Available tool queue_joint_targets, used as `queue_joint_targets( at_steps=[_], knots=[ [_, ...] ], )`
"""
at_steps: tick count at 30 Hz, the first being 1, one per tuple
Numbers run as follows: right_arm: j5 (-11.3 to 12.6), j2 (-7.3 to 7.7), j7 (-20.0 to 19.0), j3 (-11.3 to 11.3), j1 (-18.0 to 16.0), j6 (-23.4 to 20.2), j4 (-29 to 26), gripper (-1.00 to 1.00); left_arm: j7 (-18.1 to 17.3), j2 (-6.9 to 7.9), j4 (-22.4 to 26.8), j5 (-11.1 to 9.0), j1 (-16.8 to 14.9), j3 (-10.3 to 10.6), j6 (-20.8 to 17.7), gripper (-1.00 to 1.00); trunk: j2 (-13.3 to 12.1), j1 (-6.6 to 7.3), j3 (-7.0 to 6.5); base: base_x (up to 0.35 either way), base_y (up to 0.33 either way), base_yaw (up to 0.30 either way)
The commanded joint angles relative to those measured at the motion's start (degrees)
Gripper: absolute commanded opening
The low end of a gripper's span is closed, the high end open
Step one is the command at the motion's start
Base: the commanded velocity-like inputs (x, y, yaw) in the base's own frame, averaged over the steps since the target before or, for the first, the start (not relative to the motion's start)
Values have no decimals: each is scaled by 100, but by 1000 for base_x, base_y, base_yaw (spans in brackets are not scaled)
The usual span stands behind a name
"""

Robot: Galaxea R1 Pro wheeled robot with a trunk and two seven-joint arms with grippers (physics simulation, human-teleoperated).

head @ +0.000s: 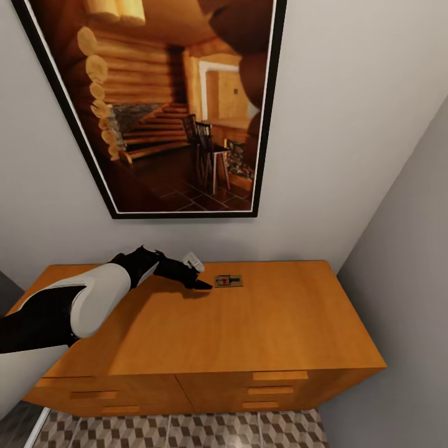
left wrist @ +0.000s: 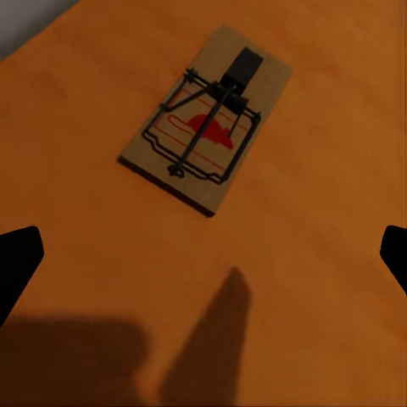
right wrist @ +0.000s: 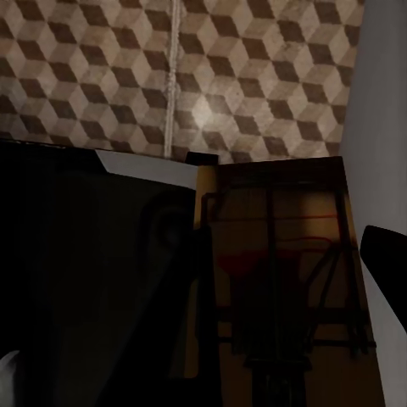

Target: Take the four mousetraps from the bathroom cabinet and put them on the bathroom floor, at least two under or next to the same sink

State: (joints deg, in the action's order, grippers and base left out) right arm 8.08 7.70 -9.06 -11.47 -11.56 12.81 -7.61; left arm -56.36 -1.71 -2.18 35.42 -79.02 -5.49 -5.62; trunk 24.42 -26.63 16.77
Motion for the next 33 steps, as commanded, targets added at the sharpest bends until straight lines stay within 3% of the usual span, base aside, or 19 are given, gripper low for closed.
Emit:
queue_joint_targets(
  at_steps=[1,33],
  knots=[
    [62,3,-23,-39,-5,20,6,-100,-20,-5,-10,33,-8,-48,-57,100,10,-3,10,0,0,0],
    [60,3,-24,-39,-5,20,5,-100,-20,-22,-5,52,149,-48,-52,100,10,-3,103,0,0,0]
  ],
)
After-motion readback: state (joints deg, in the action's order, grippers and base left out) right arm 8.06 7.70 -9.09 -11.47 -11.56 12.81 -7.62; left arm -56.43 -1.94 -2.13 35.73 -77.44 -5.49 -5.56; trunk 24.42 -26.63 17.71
